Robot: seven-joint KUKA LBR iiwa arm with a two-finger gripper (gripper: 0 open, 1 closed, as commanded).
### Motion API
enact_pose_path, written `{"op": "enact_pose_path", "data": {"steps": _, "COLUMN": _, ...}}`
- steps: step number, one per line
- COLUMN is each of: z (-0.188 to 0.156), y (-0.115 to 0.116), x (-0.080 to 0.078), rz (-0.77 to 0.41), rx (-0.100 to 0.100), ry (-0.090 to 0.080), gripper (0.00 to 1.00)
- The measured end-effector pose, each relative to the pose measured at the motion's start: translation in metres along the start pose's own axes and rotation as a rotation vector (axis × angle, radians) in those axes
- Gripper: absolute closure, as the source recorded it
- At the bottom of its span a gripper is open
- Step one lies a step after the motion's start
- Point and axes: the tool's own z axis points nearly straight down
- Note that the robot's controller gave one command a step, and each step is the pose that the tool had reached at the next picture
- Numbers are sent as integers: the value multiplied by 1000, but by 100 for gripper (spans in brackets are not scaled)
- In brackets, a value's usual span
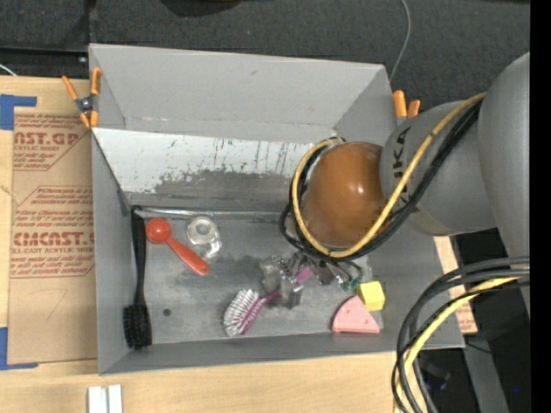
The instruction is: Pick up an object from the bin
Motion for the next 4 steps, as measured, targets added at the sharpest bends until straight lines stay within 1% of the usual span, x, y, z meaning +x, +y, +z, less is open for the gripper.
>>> {"op": "enact_pose_path", "data": {"steps": 1, "z": -5, "y": 6, "x": 9, "rz": 12, "rx": -2, "ry": 0, "gripper": 100}}
{"op": "enact_pose_path", "data": {"steps": 2, "z": -14, "y": 4, "x": 8, "rz": 15, "rx": -3, "ry": 4, "gripper": 100}}
{"op": "enact_pose_path", "data": {"steps": 3, "z": -87, "y": 12, "x": 1, "rz": -233, "rx": -3, "ry": -2, "gripper": 100}}
{"op": "enact_pose_path", "data": {"steps": 4, "z": -98, "y": 10, "x": 5, "rz": -185, "rx": -11, "ry": 11, "gripper": 100}}
